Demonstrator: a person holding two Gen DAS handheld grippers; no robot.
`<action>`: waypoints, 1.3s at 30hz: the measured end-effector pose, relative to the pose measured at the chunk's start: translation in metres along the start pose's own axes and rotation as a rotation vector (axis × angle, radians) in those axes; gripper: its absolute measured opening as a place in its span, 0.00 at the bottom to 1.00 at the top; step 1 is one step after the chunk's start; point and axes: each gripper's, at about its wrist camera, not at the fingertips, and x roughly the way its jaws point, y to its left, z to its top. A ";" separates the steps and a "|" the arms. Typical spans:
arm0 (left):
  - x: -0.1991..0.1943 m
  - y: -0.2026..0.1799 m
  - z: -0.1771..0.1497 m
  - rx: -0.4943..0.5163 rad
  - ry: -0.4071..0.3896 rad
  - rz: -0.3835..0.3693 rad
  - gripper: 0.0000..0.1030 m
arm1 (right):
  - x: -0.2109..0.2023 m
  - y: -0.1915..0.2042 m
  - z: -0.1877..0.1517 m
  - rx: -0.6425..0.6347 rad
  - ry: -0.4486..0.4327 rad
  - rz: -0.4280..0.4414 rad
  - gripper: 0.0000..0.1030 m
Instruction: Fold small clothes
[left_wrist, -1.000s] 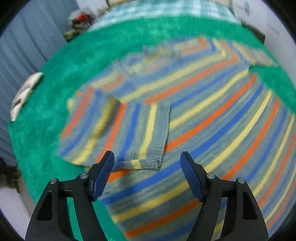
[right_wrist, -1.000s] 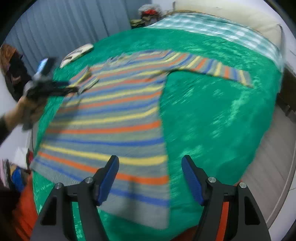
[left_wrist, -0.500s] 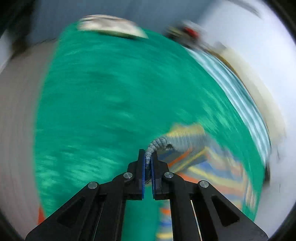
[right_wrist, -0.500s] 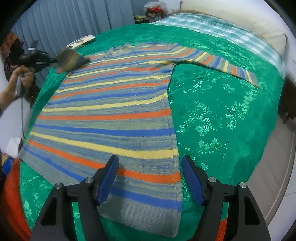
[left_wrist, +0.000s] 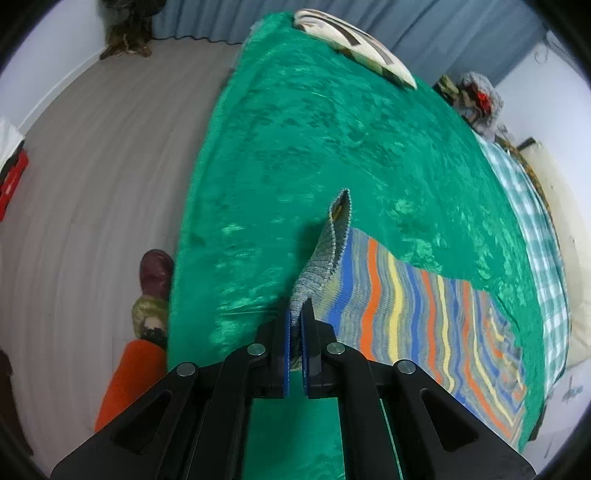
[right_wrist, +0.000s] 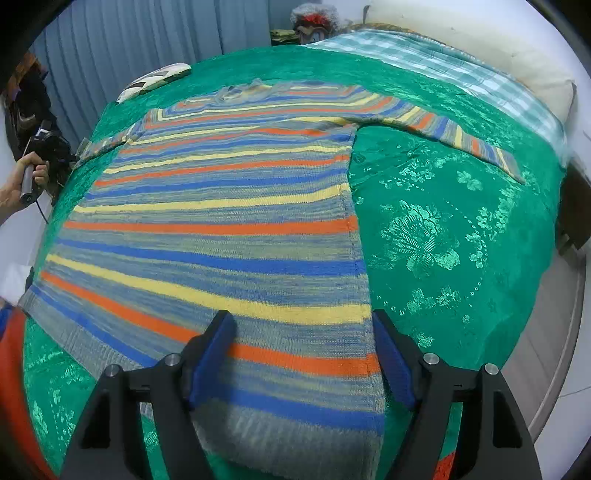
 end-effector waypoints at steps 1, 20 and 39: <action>0.003 0.000 0.001 0.005 0.007 0.008 0.02 | 0.000 -0.001 0.000 0.004 -0.001 0.002 0.73; -0.034 0.020 0.014 -0.015 -0.095 0.173 0.30 | 0.002 0.000 0.000 0.016 0.003 0.000 0.74; -0.059 0.008 -0.057 0.213 -0.019 0.160 0.74 | 0.000 0.004 0.000 0.015 0.017 -0.028 0.76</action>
